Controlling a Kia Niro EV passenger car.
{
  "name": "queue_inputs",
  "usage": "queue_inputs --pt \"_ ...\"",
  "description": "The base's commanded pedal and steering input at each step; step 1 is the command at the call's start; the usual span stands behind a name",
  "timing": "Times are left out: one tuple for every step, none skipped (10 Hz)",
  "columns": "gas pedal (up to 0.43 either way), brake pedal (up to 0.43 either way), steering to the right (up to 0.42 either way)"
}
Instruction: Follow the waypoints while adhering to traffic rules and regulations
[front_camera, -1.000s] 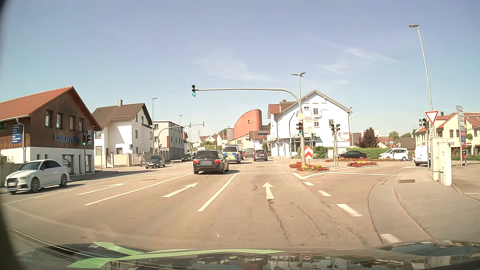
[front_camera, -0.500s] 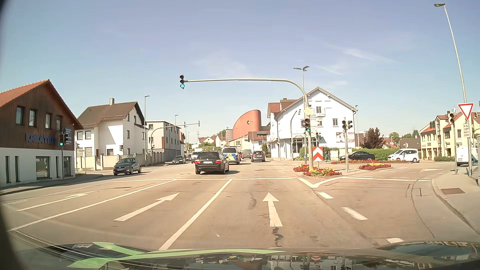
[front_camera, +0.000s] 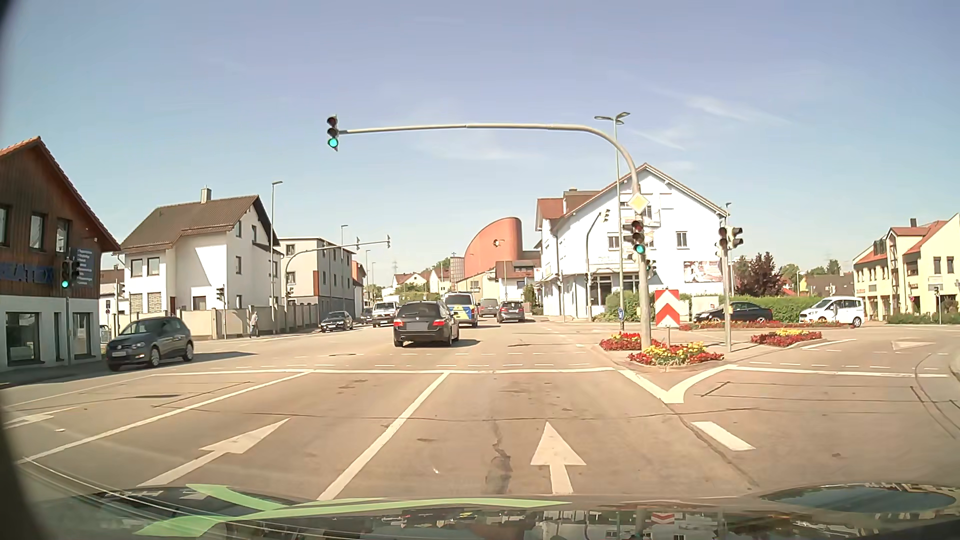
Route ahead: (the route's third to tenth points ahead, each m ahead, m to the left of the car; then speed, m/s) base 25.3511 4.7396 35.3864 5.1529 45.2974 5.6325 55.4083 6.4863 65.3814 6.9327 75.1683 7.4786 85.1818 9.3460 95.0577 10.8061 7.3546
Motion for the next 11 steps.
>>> queue_inputs --pt "0.169 0.0 -0.003" --pt "0.169 0.0 -0.003" --pt "0.177 0.0 -0.003" --pt "0.177 0.0 -0.003" --pt "0.177 0.0 -0.003" --pt "0.177 0.0 -0.003" --pt "0.177 0.0 -0.003" --pt "0.169 0.0 -0.003" --pt "0.169 0.0 -0.003" --pt "0.169 0.0 -0.003" --pt "0.169 0.0 -0.003"
